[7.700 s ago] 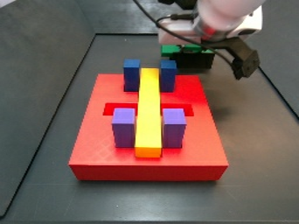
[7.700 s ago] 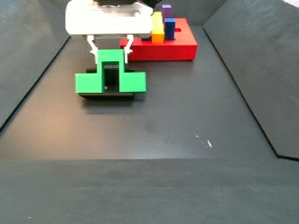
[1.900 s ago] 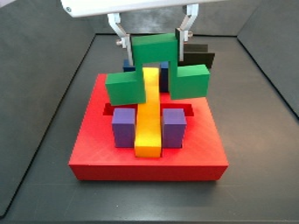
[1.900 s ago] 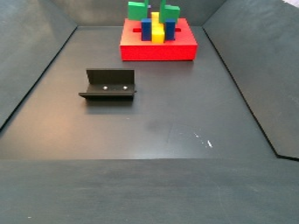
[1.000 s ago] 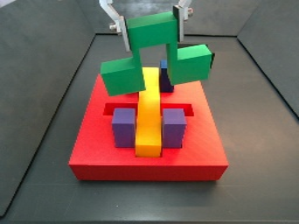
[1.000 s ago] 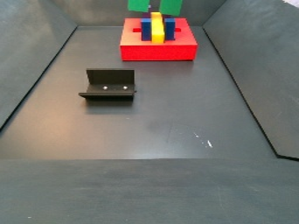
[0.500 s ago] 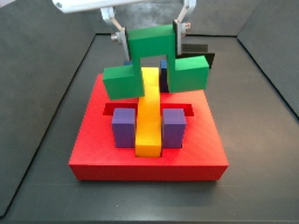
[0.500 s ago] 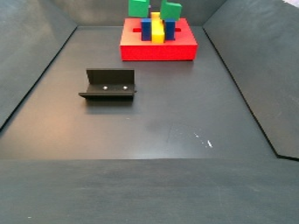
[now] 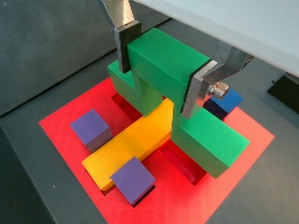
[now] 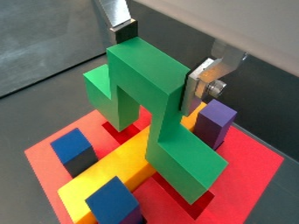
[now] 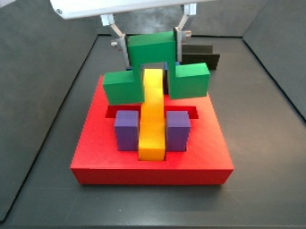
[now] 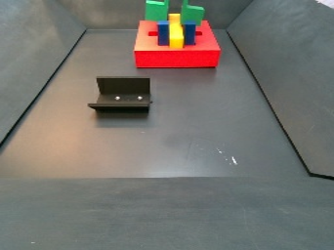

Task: Pick up the green object. Move up. Place the green object on the fixture. Regrasp the green object. Move to above the board. Insert the green object.
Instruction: Insert the green object.

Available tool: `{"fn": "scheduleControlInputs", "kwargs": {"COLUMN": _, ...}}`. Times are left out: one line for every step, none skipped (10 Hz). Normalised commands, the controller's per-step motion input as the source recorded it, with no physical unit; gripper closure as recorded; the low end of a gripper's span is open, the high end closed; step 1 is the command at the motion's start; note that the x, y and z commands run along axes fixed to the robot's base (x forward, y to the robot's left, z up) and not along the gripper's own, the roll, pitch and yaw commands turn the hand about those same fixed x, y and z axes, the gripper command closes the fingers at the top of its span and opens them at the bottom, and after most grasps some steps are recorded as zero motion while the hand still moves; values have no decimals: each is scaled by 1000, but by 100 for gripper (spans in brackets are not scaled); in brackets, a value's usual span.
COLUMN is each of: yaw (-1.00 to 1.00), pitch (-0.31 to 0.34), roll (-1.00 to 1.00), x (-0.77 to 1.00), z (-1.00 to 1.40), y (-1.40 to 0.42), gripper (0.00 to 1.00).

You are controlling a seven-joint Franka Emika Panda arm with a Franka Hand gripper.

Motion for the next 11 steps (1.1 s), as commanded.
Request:
{"fn": "scheduleControlInputs", "kwargs": {"yaw": 0, "pitch": 0, "roll": -1, "x": -46, "z": -97, "y": 0, "gripper": 100}}
{"fn": "scheduleControlInputs", "kwargs": {"yaw": 0, "pitch": 0, "roll": 0, "x": -71, "z": -200, "y": -3, "gripper": 100}}
{"fn": "scheduleControlInputs", "kwargs": {"yaw": 23, "pitch": -7, "roll": 0, "x": -20, "z": -274, "y": -34, "gripper": 100}}
{"fn": "scheduleControlInputs", "kwargs": {"yaw": 71, "pitch": 0, "roll": -13, "x": 100, "z": -157, "y": -49, "gripper": 100}}
{"fn": "scheduleControlInputs", "kwargs": {"yaw": 97, "pitch": 0, "roll": -24, "x": 214, "z": -77, "y": -66, "gripper": 100}}
{"fn": "scheduleControlInputs", "kwargs": {"yaw": 111, "pitch": 0, "roll": -31, "x": 200, "z": -86, "y": -49, "gripper": 100}}
{"fn": "scheduleControlInputs", "kwargs": {"yaw": 91, "pitch": 0, "roll": -21, "x": 129, "z": -117, "y": -23, "gripper": 100}}
{"fn": "scheduleControlInputs", "kwargs": {"yaw": 60, "pitch": 0, "roll": 0, "x": 91, "z": -109, "y": 0, "gripper": 100}}
{"fn": "scheduleControlInputs", "kwargs": {"yaw": 0, "pitch": 3, "roll": 0, "x": 54, "z": -109, "y": 0, "gripper": 100}}
{"fn": "scheduleControlInputs", "kwargs": {"yaw": 0, "pitch": 26, "roll": 0, "x": 0, "z": -186, "y": 0, "gripper": 100}}
{"fn": "scheduleControlInputs", "kwargs": {"yaw": 0, "pitch": 67, "roll": 0, "x": 0, "z": -297, "y": 0, "gripper": 100}}
